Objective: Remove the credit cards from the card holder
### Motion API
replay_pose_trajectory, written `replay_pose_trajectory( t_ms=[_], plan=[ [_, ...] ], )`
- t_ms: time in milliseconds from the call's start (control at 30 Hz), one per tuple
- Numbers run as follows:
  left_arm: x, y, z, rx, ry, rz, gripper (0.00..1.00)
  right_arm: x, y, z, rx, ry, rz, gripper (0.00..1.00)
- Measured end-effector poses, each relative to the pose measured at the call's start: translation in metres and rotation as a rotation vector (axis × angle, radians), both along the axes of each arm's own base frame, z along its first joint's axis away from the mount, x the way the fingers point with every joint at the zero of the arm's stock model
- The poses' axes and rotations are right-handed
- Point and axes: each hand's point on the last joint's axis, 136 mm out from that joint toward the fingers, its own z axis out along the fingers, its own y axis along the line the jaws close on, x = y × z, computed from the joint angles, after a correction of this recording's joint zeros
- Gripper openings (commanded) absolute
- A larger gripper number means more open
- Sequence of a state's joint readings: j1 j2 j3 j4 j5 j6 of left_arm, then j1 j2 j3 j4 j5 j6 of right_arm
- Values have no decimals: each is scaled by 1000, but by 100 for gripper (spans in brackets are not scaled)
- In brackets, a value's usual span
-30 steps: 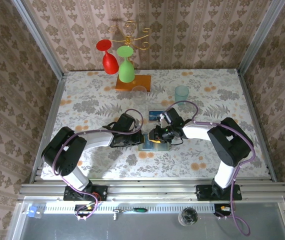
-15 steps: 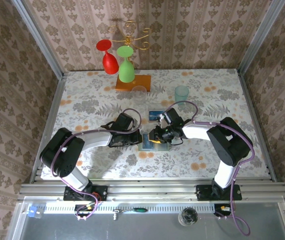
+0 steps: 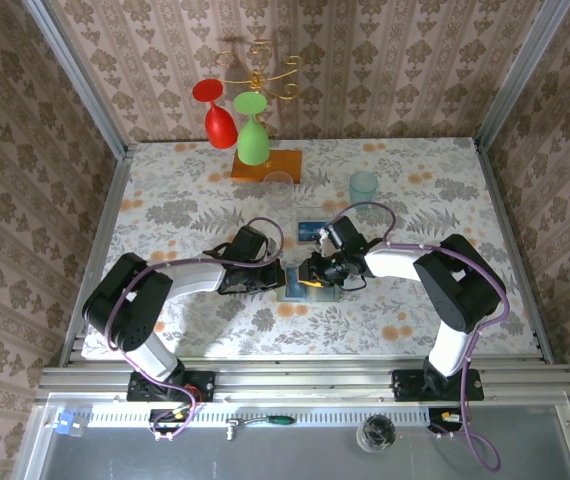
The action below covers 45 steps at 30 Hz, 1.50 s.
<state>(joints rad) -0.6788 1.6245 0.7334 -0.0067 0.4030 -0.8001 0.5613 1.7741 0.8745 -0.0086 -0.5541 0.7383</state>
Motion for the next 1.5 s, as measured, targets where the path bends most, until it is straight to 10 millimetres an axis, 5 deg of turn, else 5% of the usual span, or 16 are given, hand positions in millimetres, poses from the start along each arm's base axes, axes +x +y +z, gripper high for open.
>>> replay_pose_trajectory(
  t_ms=[800, 1167, 1500],
  plan=[
    [-8, 7, -4, 4, 5, 0, 3, -2, -14, -6, -102, -25, 26, 28],
    [-11, 12, 11, 11, -7, 9, 3, -3, -19, 2, -122, -40, 16, 28],
    [-8, -13, 18, -7, -28, -40, 3, -1, -16, 8, -96, -48, 16, 28]
  ],
)
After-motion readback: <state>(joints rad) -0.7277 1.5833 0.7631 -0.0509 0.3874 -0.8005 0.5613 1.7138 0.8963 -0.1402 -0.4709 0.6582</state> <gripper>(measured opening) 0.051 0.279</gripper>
